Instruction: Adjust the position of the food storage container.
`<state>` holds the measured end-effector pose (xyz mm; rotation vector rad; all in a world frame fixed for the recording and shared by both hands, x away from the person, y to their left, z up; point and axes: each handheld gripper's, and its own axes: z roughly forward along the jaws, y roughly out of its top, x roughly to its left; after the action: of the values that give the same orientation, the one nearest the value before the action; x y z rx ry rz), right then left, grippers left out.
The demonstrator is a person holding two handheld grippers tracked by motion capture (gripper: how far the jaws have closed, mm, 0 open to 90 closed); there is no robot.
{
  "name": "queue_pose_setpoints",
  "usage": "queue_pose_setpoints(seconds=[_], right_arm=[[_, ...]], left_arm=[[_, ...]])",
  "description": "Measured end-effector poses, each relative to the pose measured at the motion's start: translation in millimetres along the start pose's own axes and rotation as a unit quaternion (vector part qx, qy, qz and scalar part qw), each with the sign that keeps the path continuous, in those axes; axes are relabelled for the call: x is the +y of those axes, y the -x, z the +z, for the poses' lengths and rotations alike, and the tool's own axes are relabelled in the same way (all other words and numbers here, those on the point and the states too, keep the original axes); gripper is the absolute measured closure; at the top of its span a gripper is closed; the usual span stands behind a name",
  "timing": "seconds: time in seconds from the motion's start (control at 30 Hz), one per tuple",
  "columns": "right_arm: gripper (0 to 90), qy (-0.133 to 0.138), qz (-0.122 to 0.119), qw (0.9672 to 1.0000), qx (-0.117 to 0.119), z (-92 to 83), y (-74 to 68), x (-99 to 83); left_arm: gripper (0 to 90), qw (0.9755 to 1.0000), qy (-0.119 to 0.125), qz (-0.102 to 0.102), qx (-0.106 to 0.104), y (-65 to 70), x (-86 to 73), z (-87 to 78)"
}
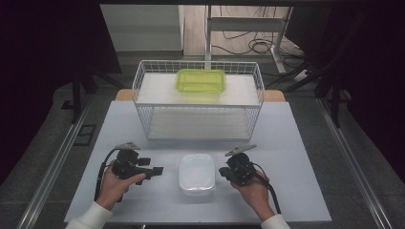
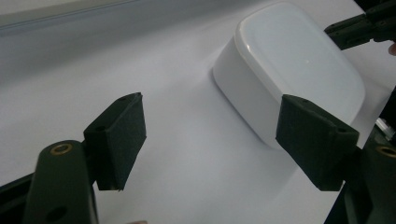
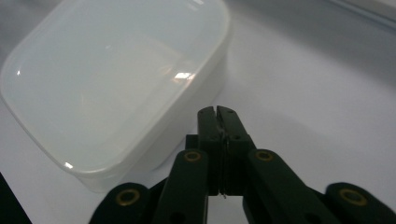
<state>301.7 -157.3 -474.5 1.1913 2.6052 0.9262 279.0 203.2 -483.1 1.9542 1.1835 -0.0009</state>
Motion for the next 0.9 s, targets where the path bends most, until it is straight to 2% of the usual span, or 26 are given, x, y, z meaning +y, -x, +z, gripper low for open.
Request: queue_pose_setpoints(seconds=[0.1, 0.17, 0.2, 0.23, 0.3, 0.4, 0.5, 0.6, 0.77, 0.9], right_arm=[[63.5, 0.019, 0.02, 0.9996, 0.005, -8.9, 7.8, -3.1], [52.6, 0.036, 0.04, 0.9983, 0.021, -13.9, 12.7, -5.7], [48.4, 0.043, 0.051, 0.9973, 0.03, -16.1, 15.1, -7.0], [44.0, 0.054, 0.062, 0.9957, 0.043, -18.9, 17.6, -8.4], [39.2, 0.065, 0.074, 0.9933, 0.06, -22.0, 19.7, -9.8], [36.2, 0.079, 0.087, 0.9895, 0.083, -25.7, 21.6, -11.0], [35.3, 0.081, 0.092, 0.9878, 0.095, -26.4, 22.1, -11.7], [35.3, 0.077, 0.095, 0.9874, 0.1, -24.5, 22.0, -12.4], [35.6, 0.07, 0.095, 0.9877, 0.103, -21.1, 20.5, -12.7], [35.9, 0.071, 0.097, 0.9867, 0.11, -19.8, 19.8, -12.3]], left_arm=[[23.4, 0.9997, 0.012, -0.014, -0.015, 2.1, 0.4, -1.3], [24.4, 0.9992, 0.027, -0.021, -0.02, 5.5, 0.5, -3.0], [25.0, 0.9992, 0.027, -0.021, -0.02, 5.5, 0.5, -3.0], [25.0, 0.9986, 0.037, -0.021, -0.03, 10.3, 2.0, -5.0], [25.2, 0.9982, 0.044, -0.018, -0.035, 15.4, 3.6, -5.7], [25.2, 0.9978, 0.045, -0.019, -0.045, 21.0, 4.8, -4.0], [24.9, 0.9976, 0.041, -0.024, -0.05, 22.2, 4.4, -0.7], [24.9, 0.9973, 0.037, -0.036, -0.052, 19.8, 3.4, 1.5], [25.1, 0.9953, 0.039, -0.061, -0.065, 15.0, 1.9, 2.4], [25.3, 0.9943, 0.042, -0.069, -0.07, 14.4, 1.8, 3.5]])
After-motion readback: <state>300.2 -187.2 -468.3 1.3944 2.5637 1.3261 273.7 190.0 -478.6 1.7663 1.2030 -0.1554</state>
